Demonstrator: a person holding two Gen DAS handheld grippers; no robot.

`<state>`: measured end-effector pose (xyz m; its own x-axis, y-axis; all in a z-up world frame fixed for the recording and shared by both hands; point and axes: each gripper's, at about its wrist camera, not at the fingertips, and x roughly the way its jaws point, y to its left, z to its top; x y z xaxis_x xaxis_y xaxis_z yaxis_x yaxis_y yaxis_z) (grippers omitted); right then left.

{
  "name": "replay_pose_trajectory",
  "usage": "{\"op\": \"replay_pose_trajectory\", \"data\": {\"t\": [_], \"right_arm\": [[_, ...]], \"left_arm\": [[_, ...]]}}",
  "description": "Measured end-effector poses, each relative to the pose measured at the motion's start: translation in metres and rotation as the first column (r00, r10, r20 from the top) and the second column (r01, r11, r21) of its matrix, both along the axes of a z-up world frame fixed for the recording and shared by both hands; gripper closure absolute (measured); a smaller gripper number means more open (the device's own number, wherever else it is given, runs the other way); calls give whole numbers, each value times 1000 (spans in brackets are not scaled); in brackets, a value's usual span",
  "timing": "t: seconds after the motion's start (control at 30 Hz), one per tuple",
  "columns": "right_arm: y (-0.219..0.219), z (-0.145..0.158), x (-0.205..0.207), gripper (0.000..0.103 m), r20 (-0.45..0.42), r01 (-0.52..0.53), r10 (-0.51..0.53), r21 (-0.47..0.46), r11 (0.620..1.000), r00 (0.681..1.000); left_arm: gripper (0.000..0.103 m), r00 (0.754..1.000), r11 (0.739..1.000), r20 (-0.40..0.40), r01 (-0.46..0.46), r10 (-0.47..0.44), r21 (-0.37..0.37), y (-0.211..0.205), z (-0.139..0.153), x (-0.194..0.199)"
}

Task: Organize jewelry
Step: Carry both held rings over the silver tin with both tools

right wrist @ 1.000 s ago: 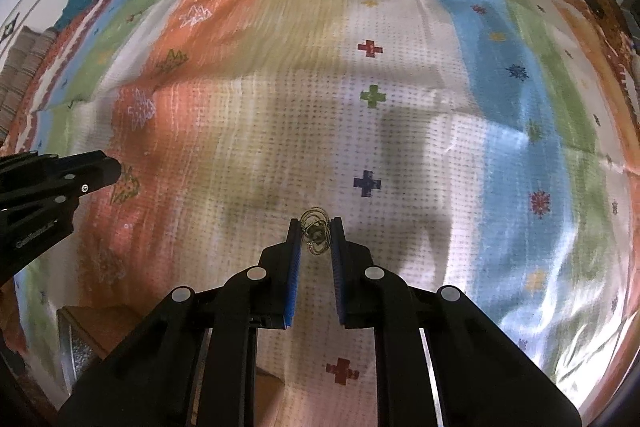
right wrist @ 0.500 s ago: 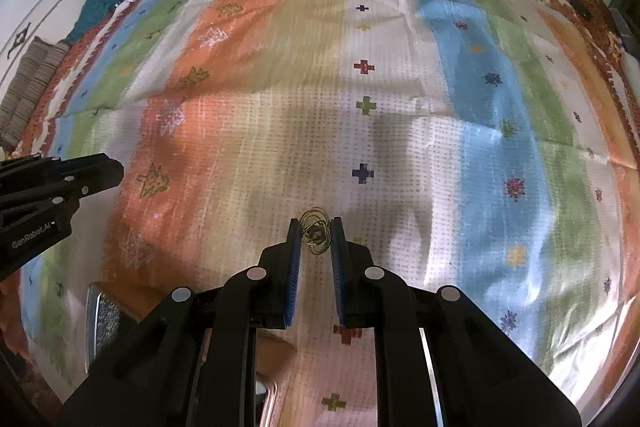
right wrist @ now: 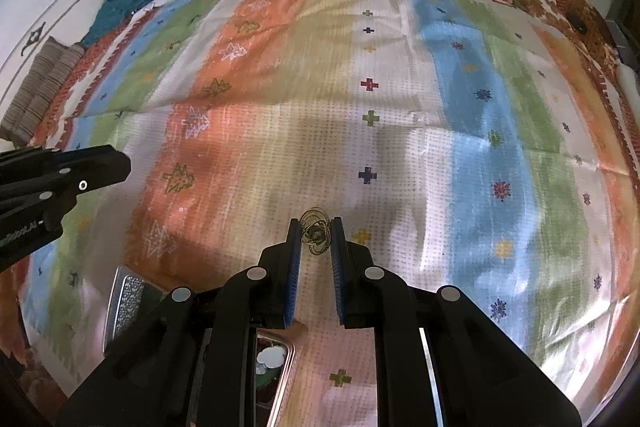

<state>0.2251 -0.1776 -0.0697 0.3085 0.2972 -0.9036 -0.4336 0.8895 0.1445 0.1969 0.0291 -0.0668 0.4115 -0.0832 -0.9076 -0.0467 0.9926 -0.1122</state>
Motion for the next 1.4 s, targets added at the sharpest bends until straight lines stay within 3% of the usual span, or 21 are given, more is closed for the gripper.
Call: {"op": "replay_pose_trajectory", "data": {"t": [0.77,1.4], "right_arm": [[-5,35,-47,87,72,-46,43,41,998,996],[-10,42,-87,87,77,-92,88,57,994,993]], "left_arm": [[85,993,997,95,66,-63,-29,-25,38,-52],[85,989,996,125,80,-73,-50,-33,47,-92]]}}
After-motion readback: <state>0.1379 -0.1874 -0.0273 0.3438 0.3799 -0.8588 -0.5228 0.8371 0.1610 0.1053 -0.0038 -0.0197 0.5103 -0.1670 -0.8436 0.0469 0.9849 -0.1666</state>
